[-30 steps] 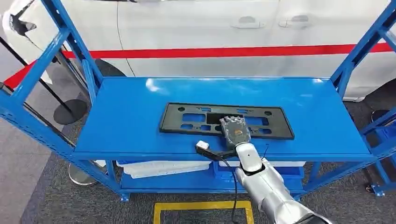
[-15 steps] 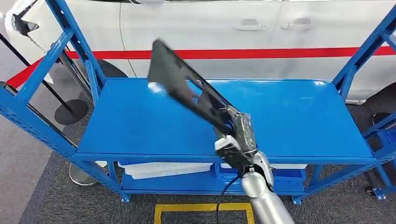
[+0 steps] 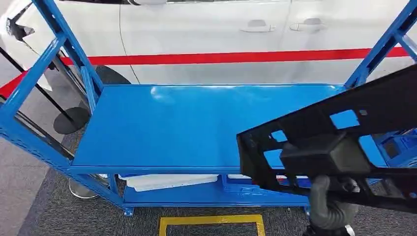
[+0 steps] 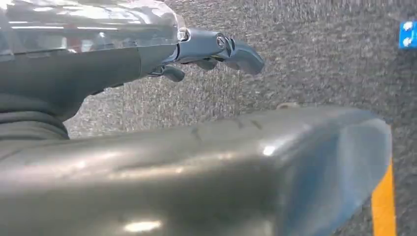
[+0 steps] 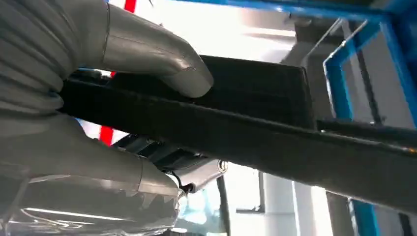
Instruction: Take the parts from the cabinet and place them on the table.
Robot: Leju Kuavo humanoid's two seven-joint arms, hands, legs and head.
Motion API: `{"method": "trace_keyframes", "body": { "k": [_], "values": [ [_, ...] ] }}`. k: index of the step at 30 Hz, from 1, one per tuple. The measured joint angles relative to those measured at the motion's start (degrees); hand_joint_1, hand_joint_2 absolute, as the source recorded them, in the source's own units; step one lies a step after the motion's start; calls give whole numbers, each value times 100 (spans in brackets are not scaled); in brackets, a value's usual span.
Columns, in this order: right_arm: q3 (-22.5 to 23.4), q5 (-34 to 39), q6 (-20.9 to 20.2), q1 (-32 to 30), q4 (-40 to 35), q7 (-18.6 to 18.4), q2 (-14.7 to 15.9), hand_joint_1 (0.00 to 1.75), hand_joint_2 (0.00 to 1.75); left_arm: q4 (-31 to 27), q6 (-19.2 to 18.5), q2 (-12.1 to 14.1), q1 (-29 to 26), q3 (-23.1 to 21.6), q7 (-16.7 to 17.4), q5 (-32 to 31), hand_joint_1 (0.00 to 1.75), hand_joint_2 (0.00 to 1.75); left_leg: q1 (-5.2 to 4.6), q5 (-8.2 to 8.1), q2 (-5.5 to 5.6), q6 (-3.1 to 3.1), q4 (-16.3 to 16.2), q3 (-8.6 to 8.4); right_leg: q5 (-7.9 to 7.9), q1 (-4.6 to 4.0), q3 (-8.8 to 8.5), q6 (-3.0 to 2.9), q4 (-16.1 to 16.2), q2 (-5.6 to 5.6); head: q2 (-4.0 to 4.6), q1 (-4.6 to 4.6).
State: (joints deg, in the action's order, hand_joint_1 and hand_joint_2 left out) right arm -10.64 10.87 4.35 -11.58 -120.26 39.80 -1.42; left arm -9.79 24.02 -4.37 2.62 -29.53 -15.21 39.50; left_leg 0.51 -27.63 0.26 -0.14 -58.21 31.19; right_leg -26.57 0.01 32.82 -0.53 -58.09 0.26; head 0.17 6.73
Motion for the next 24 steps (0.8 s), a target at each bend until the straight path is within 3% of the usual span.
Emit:
{"method": "trace_keyframes", "body": {
  "k": [2,3,4,5,7,8,9,10,11,12,13,14,15,18,19,21,23,24],
  "values": [
    [346,233,-226,-251,-28,0,-28,175,175,0,102,-26,-6,78,70,76,0,0,-28,45,14,-46,0,9,42,25,-3,74,7,-6,0,-2],
    [525,362,-333,-371,-28,0,-52,175,175,0,103,-46,-6,98,81,74,0,0,19,95,15,-97,64,4,41,1,0,101,1,-7,2,0],
    [721,471,-451,-460,-24,0,-72,175,175,0,103,-59,-10,100,85,63,0,0,38,139,-11,-121,100,-1,-71,42,20,132,-63,2,0,-2],
    [903,590,-616,-522,-24,-2,-101,175,175,0,109,-70,-18,100,98,46,0,0,30,158,-30,-155,111,23,-288,37,112,157,-279,-8,0,-2],
    [1193,1083,-1341,-630,18,-39,-179,175,175,0,162,-103,-19,100,197,-7,0,0,18,174,-74,-178,106,74,-793,67,482,208,-1188,-6,0,-2],
    [1347,1354,-1746,-684,57,-61,-238,175,175,0,175,-114,-22,98,238,-22,0,0,14,181,-108,-185,100,98,-954,80,650,231,-1603,-7,0,-2],
    [1454,1442,-1946,-723,79,-61,-290,175,175,0,175,-120,-25,98,266,-48,0,0,15,188,-147,-180,88,117,-971,95,701,250,-1773,-9,0,-2],
    [1578,1455,-2090,-747,101,-59,-374,175,175,0,177,-120,-27,92,289,-66,0,0,18,192,-199,-174,69,134,-850,120,603,271,-1640,-19,0,-2],
    [1705,1455,-2234,-767,120,-50,-464,175,175,0,183,-120,-24,74,306,-94,0,0,24,192,-247,-170,46,150,-634,150,369,289,-1246,-46,0,-2],
    [1816,1440,-2374,-789,131,-50,-549,175,175,0,210,-120,-17,63,306,-103,0,0,30,185,-292,-154,11,166,-408,177,62,308,-715,-118,0,-2],
    [1912,1376,-2476,-799,144,-52,-612,175,175,0,236,-120,-9,63,304,-103,0,0,33,176,-330,-115,-34,182,-242,198,-254,329,-173,-288,2,-2],
    [1988,1279,-2533,-798,173,-59,-675,175,175,0,260,-100,-7,63,288,-92,0,0,-11,166,-359,-64,-61,193,-307,134,-275,286,-73,-401,0,-2],
    [2024,1226,-2561,-824,184,-59,-730,175,175,0,282,-96,-6,63,262,-79,0,0,-10,173,-387,-25,-78,191,-249,132,-242,230,-54,-296,0,-2],
    [2082,1104,-2663,-898,262,-53,-844,175,175,0,341,-81,28,67,236,-31,0,0,11,251,-515,98,-41,185,-168,109,-156,100,-69,-166,0,-2],
    [2082,1099,-2697,-914,289,-44,-863,175,175,0,347,-79,31,68,238,-22,0,0,33,195,-469,135,-73,208,-107,137,-127,29,-35,-139,2,-2],
    [2082,1125,-2747,-930,383,-22,-912,175,175,0,356,-44,35,68,243,-7,0,0,38,-402,-174,164,-605,408,-2,126,0,-55,-37,-74,0,2],
    [2080,1154,-2780,-963,477,-13,-942,175,175,2,365,-35,32,68,258,0,0,0,33,-929,-81,152,-1485,662,103,86,148,-81,-44,37,0,0],
    [2080,1158,-2784,-978,521,-13,-942,175,175,2,380,-33,33,70,258,13,0,0,26,-1045,-75,131,-1741,694,157,68,225,-84,-50,98,0,0]
  ]
}}
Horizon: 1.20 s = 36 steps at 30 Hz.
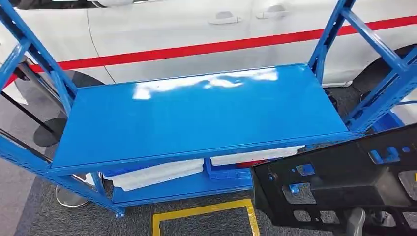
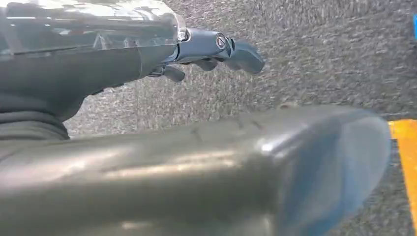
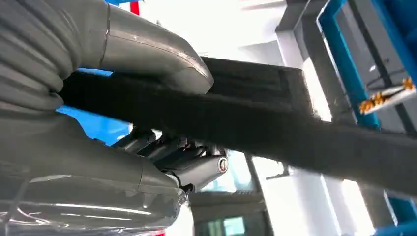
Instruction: Take the parts from the cabinet and place them on the table.
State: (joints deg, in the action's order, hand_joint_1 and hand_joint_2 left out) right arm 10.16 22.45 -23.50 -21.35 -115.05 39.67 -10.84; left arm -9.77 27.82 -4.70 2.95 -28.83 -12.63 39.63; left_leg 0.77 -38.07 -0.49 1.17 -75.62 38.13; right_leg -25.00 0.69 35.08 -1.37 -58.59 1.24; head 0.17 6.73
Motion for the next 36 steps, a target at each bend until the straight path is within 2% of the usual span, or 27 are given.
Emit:
{"method": "trace_keyframes", "body": {
  "k": [1,3,4,5,6,9,10,11,12,14,15,16,18,19,20,21,22,24,25,26,27,28,30,32,34,35,36],
  "values": [
    [0,2,0,-17,63,0,-6,175,175,0,39,6,1,2,0,17,0,0,-11,26,1,-28,24,-98,58,-15,75,0,-6,71,0,0],
    [-7,4,-11,-64,122,0,-28,175,175,0,105,13,2,11,0,66,0,0,-53,374,61,-138,897,-727,175,-43,192,14,-6,236,0,0],
    [-22,0,-13,-72,142,2,-39,175,175,0,136,15,9,15,0,74,0,0,-80,543,181,-206,1431,-1081,226,-54,235,21,-2,307,0,0],
    [-44,-18,-13,-82,162,2,-55,175,175,0,177,59,25,24,0,98,0,0,-105,548,541,-313,1893,-1356,282,-23,257,30,-9,334,0,0],
    [-63,-39,-4,-86,185,4,-72,175,175,0,214,55,4,37,5,118,0,0,-150,604,591,-302,1960,-1349,329,-53,278,81,0,405,0,0],
    [-111,-133,37,-120,229,4,-133,175,175,0,319,52,43,55,0,160,0,0,-207,713,384,-322,1947,-1319,500,8,301,205,65,579,0,0],
    [-111,-144,48,-131,229,7,-140,175,175,0,363,17,44,61,-7,184,0,0,-128,825,288,-337,2018,-1280,542,-33,331,229,82,607,2,0],
    [-111,-146,59,-151,240,13,-140,175,175,0,418,29,45,87,-22,197,0,0,-124,897,179,-365,2035,-1225,306,-16,406,210,-40,351,0,-2],
    [-114,-157,77,-140,247,13,-140,175,175,0,448,28,29,109,-37,223,0,0,-126,945,97,-408,2036,-1148,-92,-16,508,225,-334,127,0,-2],
    [-127,-199,87,-133,266,11,-140,175,175,0,481,24,-5,142,-55,229,0,0,-131,1038,-101,-401,2023,-1006,-747,32,691,310,-1195,-62,0,-2],
    [-129,-208,87,-142,277,13,-142,175,175,0,492,26,-3,149,-55,236,0,0,-130,1081,-199,-393,2011,-930,-839,54,736,355,-1553,-83,0,-4],
    [-131,-230,90,-147,293,13,-151,175,175,0,511,26,0,153,-59,236,0,0,-129,1127,-297,-378,1991,-855,-725,87,697,395,-1742,-98,0,-4],
    [-159,-297,101,-153,336,13,-171,175,175,0,546,24,10,166,-70,258,0,0,-122,1182,-475,-334,1912,-688,-282,146,292,448,-1419,-154,0,-4],
    [-186,-370,127,-152,354,13,-184,175,175,0,551,26,15,177,-70,280,0,0,-117,1201,-554,-305,1847,-620,-180,167,-104,467,-925,-271,0,-4],
    [-210,-448,142,-147,363,11,-201,175,175,0,551,33,25,188,-70,288,0,0,-126,1211,-618,-279,1773,-574,-339,175,-512,473,-369,-514,0,-2],
    [-249,-510,155,-128,374,6,-230,175,175,0,555,55,3,201,-70,306,0,0,-141,1212,-653,-241,1733,-499,-543,79,-742,450,38,-680,0,-7],
    [-282,-562,175,-138,387,9,-258,175,175,0,568,59,8,219,-68,319,0,0,-143,1233,-721,-203,1723,-531,-536,59,-697,320,25,-616,0,20],
    [-319,-701,207,-150,415,11,-319,175,175,0,601,70,24,266,-63,373,0,0,-104,1304,-835,-126,1728,-532,-490,14,-623,227,34,-512,0,18],
    [-352,-752,247,-149,439,11,-350,175,175,0,614,76,17,291,-55,398,0,0,-109,1331,-906,-77,1719,-515,-416,27,-573,132,82,-446,0,20],
    [-402,-782,295,-148,459,13,-394,175,175,2,636,112,11,310,-33,422,0,0,-57,1149,-606,-12,1622,-452,-335,35,-514,66,91,-398,0,20],
    [-457,-804,330,-123,474,11,-418,175,175,2,654,120,-26,319,-28,426,0,0,-45,824,-297,-7,1388,-370,-272,35,-430,9,91,-324,0,17],
    [-518,-839,376,-98,503,11,-437,175,175,2,664,125,-50,332,-15,442,0,0,-46,463,-110,-5,998,-273,-201,25,-344,-24,90,-248,0,24],
    [-631,-916,504,-85,557,13,-459,175,175,7,721,142,-59,348,30,481,0,0,-47,31,2,-20,228,-110,-67,-19,-172,-54,78,-82,0,22],
    [-732,-971,621,-69,627,11,-459,175,175,9,807,166,-50,385,74,505,0,0,-56,182,14,-72,155,-268,69,-54,-2,-53,66,98,0,22],
    [-848,-999,746,-45,686,11,-459,175,175,9,896,173,-37,422,111,535,0,0,-77,626,91,-158,970,-840,192,-66,152,-33,42,272,0,24],
    [-912,-999,816,-18,715,11,-459,175,175,9,931,175,-33,433,125,544,0,0,-90,717,281,-219,1475,-1174,252,-65,208,-20,33,347,0,24],
    [-984,-1001,855,19,741,11,-457,175,175,9,962,199,-34,439,140,544,0,0,-104,591,534,-278,1914,-1413,305,-85,259,9,22,404,0,22]
  ]
}}
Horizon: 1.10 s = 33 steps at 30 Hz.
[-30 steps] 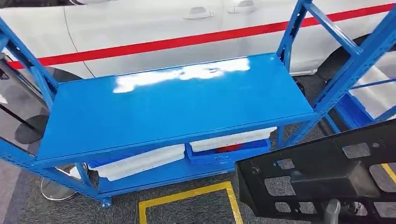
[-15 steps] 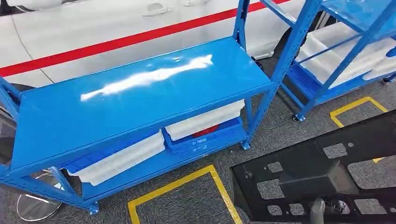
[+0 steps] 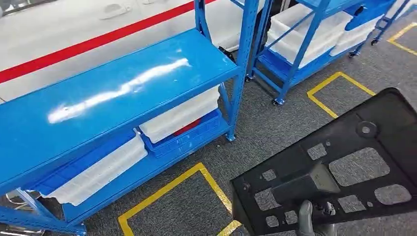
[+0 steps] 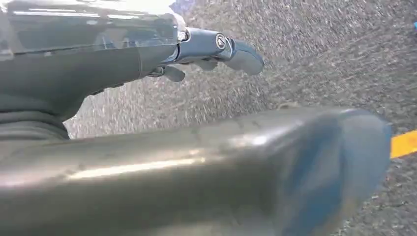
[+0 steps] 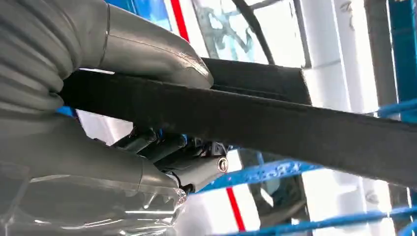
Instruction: Take the parts from the cabinet and place them on the table.
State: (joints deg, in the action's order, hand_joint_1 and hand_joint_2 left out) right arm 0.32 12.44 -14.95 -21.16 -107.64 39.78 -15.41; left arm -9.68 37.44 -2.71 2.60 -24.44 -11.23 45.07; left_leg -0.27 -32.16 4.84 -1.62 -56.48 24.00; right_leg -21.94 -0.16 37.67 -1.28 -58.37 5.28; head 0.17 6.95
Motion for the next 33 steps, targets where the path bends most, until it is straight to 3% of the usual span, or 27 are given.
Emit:
{"method": "trace_keyframes", "body": {
  "k": [1,3,4,5,6,7,8,9,10,12,13,14,15,16,17,19,20,21,22,24,25,26,28,29,30,31,33],
  "values": [
    [-83,-7,50,42,26,-2,2,175,175,2,39,-4,-5,0,13,0,0,0,8,15,-19,56,109,-50,71,22,22,38,13,63,0,0],
    [-242,-17,163,99,78,-2,9,175,175,0,124,-13,34,0,54,0,0,0,-42,86,-107,35,94,24,212,67,45,126,63,191,0,4],
    [-299,-17,209,112,105,-2,11,175,175,0,166,-30,67,0,76,0,0,0,-48,152,-175,9,134,38,274,42,50,181,104,268,0,2],
    [-341,-15,238,134,129,2,26,175,175,2,199,-61,76,2,98,2,0,0,29,258,-320,-16,206,70,213,54,82,168,45,151,0,2],
    [-391,-7,273,165,148,2,39,175,175,2,225,-61,69,2,100,0,0,0,8,330,-361,-43,232,123,-93,16,167,184,-113,-156,0,-4],
    [-441,-4,295,225,184,2,59,175,175,7,238,-61,61,2,100,0,0,0,-6,385,-481,-117,233,202,-514,40,272,227,-458,-330,0,-2],
    [-489,-2,315,276,221,2,77,175,175,31,240,-68,52,2,98,0,0,0,-14,439,-575,-94,222,278,-873,71,372,266,-889,-420,2,-4],
    [-533,-2,341,305,260,2,88,175,175,68,247,-72,49,4,89,0,0,0,-17,491,-680,-90,215,361,-1081,102,444,307,-1318,-464,0,-4],
    [-574,-4,378,326,308,0,105,175,175,100,251,-74,55,9,57,0,0,0,-16,546,-779,-80,195,455,-1065,135,464,344,-1636,-485,0,-4],
    [-638,-4,431,375,378,0,136,175,175,168,251,-103,91,17,17,-2,0,0,-12,630,-944,-36,131,650,-635,209,254,410,-1659,-525,0,-4],
    [-677,-20,474,399,407,0,146,175,175,197,251,-116,104,24,-7,-2,0,0,-8,652,-1019,-12,88,742,-456,237,-9,437,-1376,-577,0,-4],
    [-728,-26,538,426,433,0,153,175,175,241,251,-129,113,31,-29,-2,0,0,-7,679,-1088,25,19,820,-445,257,-455,461,-828,-746,0,-2],
    [-776,-26,581,461,452,0,160,175,175,273,251,-133,133,31,-46,-15,0,0,-17,683,-1134,52,-30,876,-679,235,-908,455,-306,-1032,0,-4],
    [-826,-26,614,519,481,-2,168,175,175,319,253,-171,133,33,-59,-15,0,0,-15,679,-1195,97,-103,895,-871,148,-1102,366,94,-1059,0,0],
    [-887,-11,640,550,498,0,179,175,175,361,253,-173,156,33,-63,-18,0,0,-14,706,-1262,142,-130,899,-922,143,-1073,257,149,-1033,0,-2],
    [-937,0,691,551,533,0,212,175,175,404,253,-221,194,33,-61,-24,0,0,42,770,-1411,221,-108,894,-861,93,-1009,146,155,-899,0,-2],
    [-977,0,712,558,551,0,219,175,175,428,253,-238,195,33,-55,-24,0,0,61,739,-1385,265,-139,941,-779,121,-994,55,203,-822,0,-2],
    [-1016,-9,732,579,559,7,230,175,175,472,256,-238,194,33,-50,-24,0,0,97,547,-1006,304,-283,980,-736,110,-943,12,202,-774,0,-2],
    [-1066,-24,774,620,579,2,236,175,175,501,258,-258,182,33,-35,-20,0,0,114,238,-752,299,-630,1108,-693,102,-887,-36,194,-695,0,0],
    [-1160,-35,852,665,627,2,251,175,175,540,258,-278,162,31,-18,9,0,0,112,-248,-552,298,-1524,1417,-616,64,-784,-81,187,-539,0,-2],
    [-1193,-37,881,671,654,2,260,175,175,564,258,-278,162,31,-4,24,0,0,111,-326,-532,289,-1824,1504,-580,39,-735,-88,173,-442,0,0],
    [-1215,-52,907,676,682,0,275,175,175,579,258,-280,164,33,2,37,0,0,106,-261,-529,269,-1844,1465,-553,21,-690,-84,151,-350,0,-2],
    [-1250,-72,944,694,728,0,293,175,175,601,258,-297,171,33,17,44,0,0,93,143,-494,206,-1169,1054,-528,4,-631,-72,105,-170,0,0],
    [-1274,-92,964,707,748,2,297,175,175,614,258,-302,173,33,20,50,0,0,91,356,-384,165,-654,762,-521,-1,-621,-62,84,-96,0,-2],
    [-1298,-105,986,720,771,2,302,175,175,649,258,-302,171,33,20,57,0,0,89,361,-86,108,-224,549,-514,14,-601,-51,69,-35,0,-2],
    [-1313,-118,1001,744,789,2,304,175,175,686,260,-306,171,33,20,65,0,0,101,345,55,126,-133,452,-493,-2,-559,-16,56,18,0,-2],
    [-1357,-144,1051,760,824,2,321,175,175,708,262,-335,202,33,4,98,0,0,68,357,-63,145,-88,478,-433,45,-509,77,61,154,0,0]
  ]
}}
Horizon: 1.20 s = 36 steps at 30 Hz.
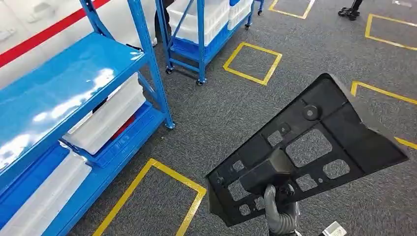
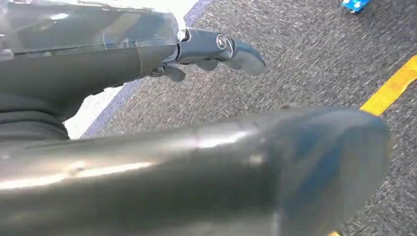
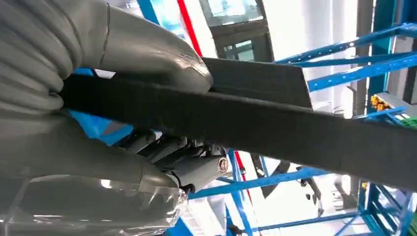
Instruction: Take the parts from the cabinet and place them on the table.
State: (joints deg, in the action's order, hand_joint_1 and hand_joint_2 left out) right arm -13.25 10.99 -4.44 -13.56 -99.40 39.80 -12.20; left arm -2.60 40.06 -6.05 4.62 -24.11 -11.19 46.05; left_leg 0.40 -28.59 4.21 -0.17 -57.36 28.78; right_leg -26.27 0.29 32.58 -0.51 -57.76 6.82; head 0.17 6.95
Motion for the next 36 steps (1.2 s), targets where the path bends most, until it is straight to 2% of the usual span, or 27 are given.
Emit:
{"method": "trace_keyframes", "body": {
  "k": [1,2,3,4,5,6,7,8,9,11,12,13,17,19,20,22,23,24,26,27,28,29,32,33,34,35,36],
  "values": [
    [-11,-11,31,2,9,-2,9,175,175,7,0,-4,9,0,-9,20,0,0,-7,12,-58,-18,12,6,25,6,12,39,8,57,0,-2],
    [-20,-15,56,7,17,0,22,175,175,13,0,-41,18,0,-20,32,0,0,63,65,-154,-73,112,4,29,-23,35,78,-10,110,0,-2],
    [-22,-24,94,2,26,0,39,175,175,17,0,-57,26,0,-39,48,0,0,48,96,-251,-101,141,-18,-71,-31,92,81,-121,-158,0,-2],
    [-35,-44,133,25,33,0,63,175,175,39,2,-59,20,0,-66,79,0,0,38,113,-325,-135,153,-4,-281,-35,231,97,-400,-397,0,-9],
    [-52,-57,209,42,37,0,87,175,175,52,2,-63,5,0,-92,120,0,0,17,119,-422,-148,151,23,-543,-15,464,126,-875,-536,0,-9],
    [-72,-61,260,38,46,0,118,175,175,63,2,-68,-5,-2,-109,146,0,0,3,120,-512,-148,143,43,-748,5,680,145,-1347,-600,0,-9],
    [-79,-63,293,29,59,0,149,175,175,74,2,-68,-11,-2,-125,177,0,0,0,119,-599,-148,137,61,-850,19,828,165,-1680,-624,0,-9],
    [-81,-63,326,20,74,0,179,175,175,81,2,-74,-9,-2,-142,199,0,0,0,119,-685,-147,127,73,-825,35,859,182,-1778,-636,0,-9],
    [-81,-63,358,7,76,-2,214,175,175,83,2,-81,-10,-7,-157,203,0,0,0,117,-764,-145,120,76,-676,54,743,197,-1599,-660,0,-9],
    [-81,-68,409,-11,76,0,264,175,175,83,2,-109,-6,-17,-181,240,0,0,1,98,-904,-116,96,67,-215,68,188,199,-626,-818,0,-9],
    [-81,-70,437,-12,74,0,282,175,175,83,2,-116,-8,-28,-188,243,0,0,-1,81,-959,-90,79,60,-74,59,-78,181,-166,-1025,0,-9],
    [-81,-70,450,-4,76,-4,297,175,175,83,2,-125,-30,-44,-201,251,0,0,-55,52,-1011,-46,41,75,-153,-32,-127,153,11,-1193,0,-9],
    [-57,-74,492,-76,72,0,350,175,175,-11,0,-127,-50,-68,-234,253,0,0,-40,26,-1265,66,30,44,-94,-26,-58,-5,25,-881,0,-9],
    [-2,-70,485,-67,61,7,363,175,175,-129,-17,-109,-141,-87,-243,258,0,0,9,-266,-741,108,-311,180,-57,13,-53,-78,47,-763,0,-7],
    [13,-72,485,-58,63,2,365,175,175,-160,-35,-105,-177,-94,-247,256,0,0,20,-509,-583,113,-727,358,-49,13,-45,-100,47,-707,0,-7],
    [64,-101,496,-66,66,0,372,175,175,-217,-92,-79,-240,-103,-271,267,0,0,20,-885,-474,123,-1675,782,-38,-4,-31,-118,40,-548,0,-7],
    [92,-127,514,-76,68,0,382,175,175,-247,-127,-72,-266,-105,-284,289,0,0,20,-871,-472,127,-1839,860,-37,-9,-32,-117,36,-467,2,-7],
    [124,-172,548,-83,68,0,393,175,175,-273,-164,-59,-276,-105,-295,308,0,0,21,-720,-471,120,-1724,813,-37,-9,-37,-116,24,-380,2,-7],
    [177,-251,616,-82,68,0,400,175,175,-310,-219,-30,-285,-105,-332,328,0,0,32,-189,-393,96,-882,444,-42,-3,-43,-104,-14,-204,0,-7],
    [199,-302,665,-81,66,0,402,175,175,-326,-256,-13,-298,-105,-350,334,0,0,57,65,-154,85,-360,226,-54,8,-33,-77,-46,-120,0,-7],
    [216,-339,704,-80,66,2,406,175,175,-328,-291,-4,-324,-105,-369,352,0,0,73,-14,177,71,-225,171,-63,-11,6,-37,-82,-58,0,-9],
    [232,-380,743,-69,63,-2,409,175,175,-337,-321,-2,-319,-105,-398,356,0,0,82,-32,183,63,-118,152,-60,-3,63,3,-126,19,0,-9],
    [326,-553,881,-125,44,2,415,175,175,-387,-477,28,-302,-109,-485,363,0,0,41,4,-36,-24,-137,167,20,45,148,140,-97,241,0,-7],
    [356,-597,920,-144,24,2,422,175,175,-402,-520,31,-307,-111,-501,363,0,0,75,42,-141,-84,-79,158,-22,56,166,150,-147,145,0,-7],
    [385,-623,953,-152,4,4,424,175,175,-404,-560,39,-313,-114,-516,363,0,0,62,54,-215,-108,-60,153,-158,18,239,160,-312,-233,0,-9],
    [411,-651,970,-137,-7,7,435,175,175,-407,-590,42,-328,-122,-527,358,0,0,46,62,-315,-130,-56,164,-408,8,438,178,-709,-463,0,-7],
    [420,-684,992,-138,-22,4,437,175,175,-409,-627,48,-336,-133,-542,358,0,0,25,59,-413,-140,-58,174,-633,13,655,196,-1176,-566,0,-9]
  ]
}}
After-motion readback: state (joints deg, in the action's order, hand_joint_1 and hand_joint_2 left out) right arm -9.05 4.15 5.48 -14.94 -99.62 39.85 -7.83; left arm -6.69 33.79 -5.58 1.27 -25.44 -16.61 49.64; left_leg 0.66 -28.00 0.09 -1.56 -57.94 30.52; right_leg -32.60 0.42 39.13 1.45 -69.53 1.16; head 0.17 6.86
